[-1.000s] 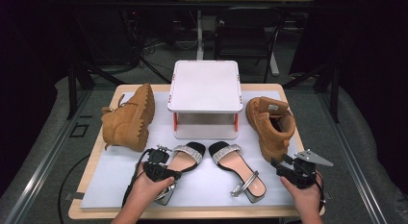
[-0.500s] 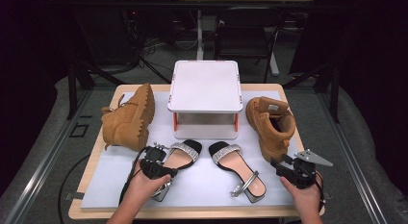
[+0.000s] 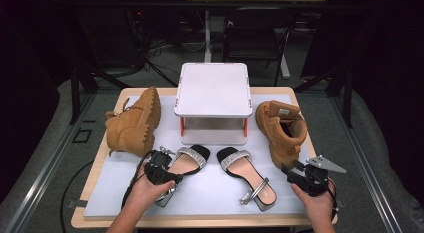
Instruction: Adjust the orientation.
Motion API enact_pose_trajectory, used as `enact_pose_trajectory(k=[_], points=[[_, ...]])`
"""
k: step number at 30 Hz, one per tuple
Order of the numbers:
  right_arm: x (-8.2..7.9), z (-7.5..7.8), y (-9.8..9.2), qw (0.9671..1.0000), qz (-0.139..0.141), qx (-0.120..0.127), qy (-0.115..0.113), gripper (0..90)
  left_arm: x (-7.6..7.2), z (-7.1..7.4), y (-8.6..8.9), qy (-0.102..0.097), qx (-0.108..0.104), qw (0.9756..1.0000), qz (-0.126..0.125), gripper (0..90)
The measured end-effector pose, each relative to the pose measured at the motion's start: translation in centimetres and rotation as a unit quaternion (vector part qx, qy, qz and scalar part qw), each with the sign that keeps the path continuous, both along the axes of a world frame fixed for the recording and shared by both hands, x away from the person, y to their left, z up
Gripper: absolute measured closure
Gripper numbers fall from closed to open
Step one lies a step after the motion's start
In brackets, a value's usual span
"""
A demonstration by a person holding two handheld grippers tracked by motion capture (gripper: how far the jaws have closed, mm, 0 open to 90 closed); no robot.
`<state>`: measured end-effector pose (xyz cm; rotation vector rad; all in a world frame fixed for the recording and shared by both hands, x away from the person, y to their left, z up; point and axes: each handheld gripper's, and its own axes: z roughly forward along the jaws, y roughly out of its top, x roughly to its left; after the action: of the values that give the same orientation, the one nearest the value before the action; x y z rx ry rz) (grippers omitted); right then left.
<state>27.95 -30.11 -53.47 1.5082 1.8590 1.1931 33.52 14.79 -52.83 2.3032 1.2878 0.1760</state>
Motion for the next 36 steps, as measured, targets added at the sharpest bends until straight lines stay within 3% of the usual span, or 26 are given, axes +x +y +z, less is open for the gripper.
enact_pose_trajectory(k=[17,25,29,31,36], points=[[-0.3,0.6,0.6,0.9999,0.007,-0.011,-0.004,43.1,0.2,-0.1,0.4,-0.008,-0.005,0.9997,-0.021,39.1],[-1.0,2.4,2.4,0.9983,0.042,-0.037,-0.016,38.7,0.3,0.0,0.2,-0.018,0.009,0.9991,-0.038,36.4],[-0.9,3.1,3.6,0.9963,0.075,-0.04,0.014,37.0,0.3,0.0,0.2,-0.017,0.01,0.9989,-0.042,35.8],[-0.9,3.3,4.6,0.9937,0.093,-0.052,0.033,36.3,0.3,0.0,0.2,-0.018,0.015,0.9986,-0.048,35.9],[-0.8,3.7,6.5,0.9892,0.118,-0.072,0.048,36.2,0.2,0.0,0.1,-0.02,0.018,0.9984,-0.05,35.9]])
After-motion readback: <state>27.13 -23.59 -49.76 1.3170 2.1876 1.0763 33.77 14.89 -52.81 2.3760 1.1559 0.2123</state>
